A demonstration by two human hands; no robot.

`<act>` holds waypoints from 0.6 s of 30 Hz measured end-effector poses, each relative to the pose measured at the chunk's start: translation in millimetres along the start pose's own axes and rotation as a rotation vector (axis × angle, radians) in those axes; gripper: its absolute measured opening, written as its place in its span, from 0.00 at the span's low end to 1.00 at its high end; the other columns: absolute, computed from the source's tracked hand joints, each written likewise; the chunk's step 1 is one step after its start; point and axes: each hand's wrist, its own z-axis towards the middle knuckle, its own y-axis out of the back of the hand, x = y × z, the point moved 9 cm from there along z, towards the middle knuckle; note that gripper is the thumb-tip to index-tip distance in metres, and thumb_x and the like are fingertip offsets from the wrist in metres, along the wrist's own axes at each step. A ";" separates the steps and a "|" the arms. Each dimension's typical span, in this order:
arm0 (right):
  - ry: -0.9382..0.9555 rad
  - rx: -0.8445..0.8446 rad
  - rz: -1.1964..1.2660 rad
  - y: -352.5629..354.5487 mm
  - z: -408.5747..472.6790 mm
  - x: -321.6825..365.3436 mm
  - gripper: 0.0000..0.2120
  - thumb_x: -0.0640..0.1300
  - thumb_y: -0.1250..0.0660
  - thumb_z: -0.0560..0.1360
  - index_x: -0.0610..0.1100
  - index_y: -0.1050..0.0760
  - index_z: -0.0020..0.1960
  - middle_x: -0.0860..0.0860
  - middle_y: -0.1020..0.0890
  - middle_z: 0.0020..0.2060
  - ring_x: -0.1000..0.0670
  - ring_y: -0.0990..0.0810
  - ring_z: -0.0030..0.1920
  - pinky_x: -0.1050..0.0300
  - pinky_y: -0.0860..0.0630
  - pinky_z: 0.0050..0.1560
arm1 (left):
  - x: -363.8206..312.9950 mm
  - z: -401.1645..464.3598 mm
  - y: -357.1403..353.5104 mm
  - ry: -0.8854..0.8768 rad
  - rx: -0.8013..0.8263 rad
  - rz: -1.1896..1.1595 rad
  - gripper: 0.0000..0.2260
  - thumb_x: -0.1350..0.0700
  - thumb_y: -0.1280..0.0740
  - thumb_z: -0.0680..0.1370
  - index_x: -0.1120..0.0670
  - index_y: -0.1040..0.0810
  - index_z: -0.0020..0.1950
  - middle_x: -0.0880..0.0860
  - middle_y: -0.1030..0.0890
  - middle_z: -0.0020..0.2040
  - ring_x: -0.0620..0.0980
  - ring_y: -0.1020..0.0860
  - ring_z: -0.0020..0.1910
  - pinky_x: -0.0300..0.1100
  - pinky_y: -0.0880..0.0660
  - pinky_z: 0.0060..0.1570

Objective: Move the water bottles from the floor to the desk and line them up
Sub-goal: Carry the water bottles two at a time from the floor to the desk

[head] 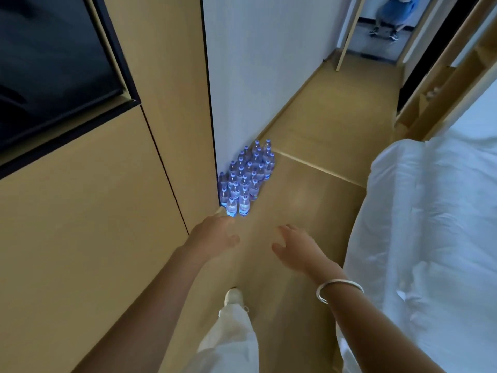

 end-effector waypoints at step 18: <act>-0.128 0.295 0.155 28.3 309.2 -42.1 0.20 0.48 0.42 0.78 0.43 0.34 0.68 0.46 0.31 0.65 0.45 0.33 0.67 0.55 0.34 0.64 | 61.7 330.7 20.2 0.129 0.252 -0.090 0.22 0.48 0.38 0.78 0.51 0.35 0.71 0.51 0.31 0.70 0.51 0.31 0.67 0.43 0.33 0.62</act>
